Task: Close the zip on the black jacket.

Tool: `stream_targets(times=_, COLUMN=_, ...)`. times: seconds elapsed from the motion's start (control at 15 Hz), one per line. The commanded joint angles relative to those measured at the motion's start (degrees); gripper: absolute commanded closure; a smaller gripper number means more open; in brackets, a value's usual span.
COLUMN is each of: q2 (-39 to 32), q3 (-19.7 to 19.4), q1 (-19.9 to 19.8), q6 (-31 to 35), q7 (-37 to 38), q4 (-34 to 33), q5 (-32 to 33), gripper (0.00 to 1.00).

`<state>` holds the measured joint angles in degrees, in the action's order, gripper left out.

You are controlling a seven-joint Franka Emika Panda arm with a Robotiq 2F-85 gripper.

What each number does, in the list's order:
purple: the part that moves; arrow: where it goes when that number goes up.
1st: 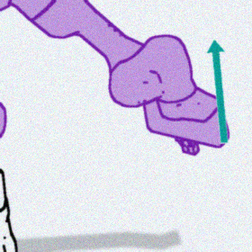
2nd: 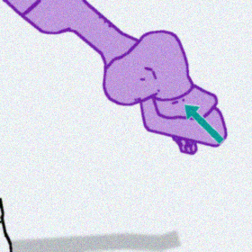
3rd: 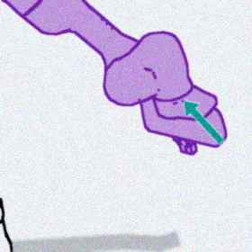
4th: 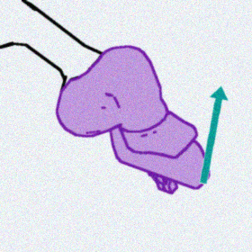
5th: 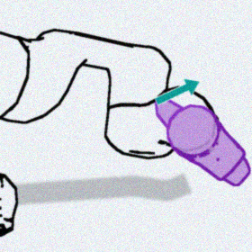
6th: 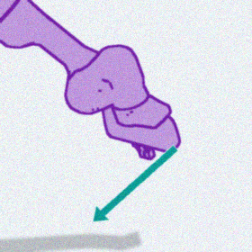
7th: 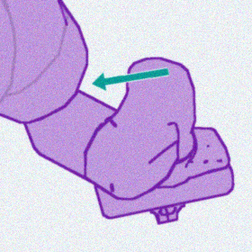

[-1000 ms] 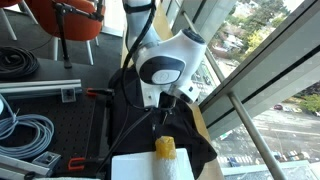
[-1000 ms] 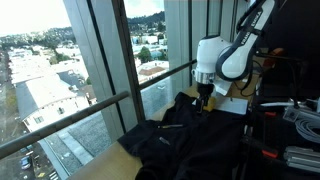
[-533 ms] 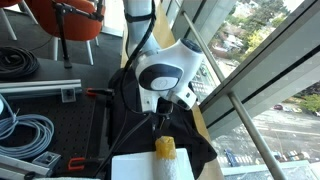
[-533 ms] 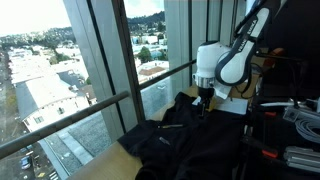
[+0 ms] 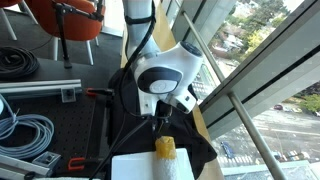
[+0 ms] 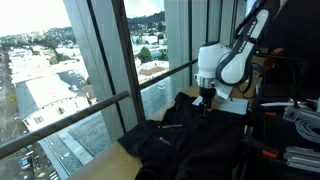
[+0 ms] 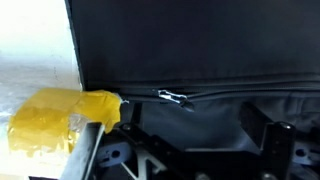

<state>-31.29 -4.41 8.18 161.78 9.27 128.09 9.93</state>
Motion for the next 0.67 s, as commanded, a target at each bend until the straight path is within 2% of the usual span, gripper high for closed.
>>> stream_targets(times=0.0, q2=-0.1, q3=-0.9, q1=0.0, q6=-1.1, q7=-0.2, q4=-0.8, q5=-0.9, gripper=0.18)
stream_targets(times=0.07, q2=-0.3, q3=-1.0, q1=0.0, q6=-0.9, q7=-0.1, q4=-0.8, q5=-0.9, gripper=0.32)
stream_targets(times=0.6, q2=-2.6, q3=-1.8, q1=-0.7, q6=-0.8, q7=-0.4, q4=-1.8, q5=-1.0, gripper=0.93)
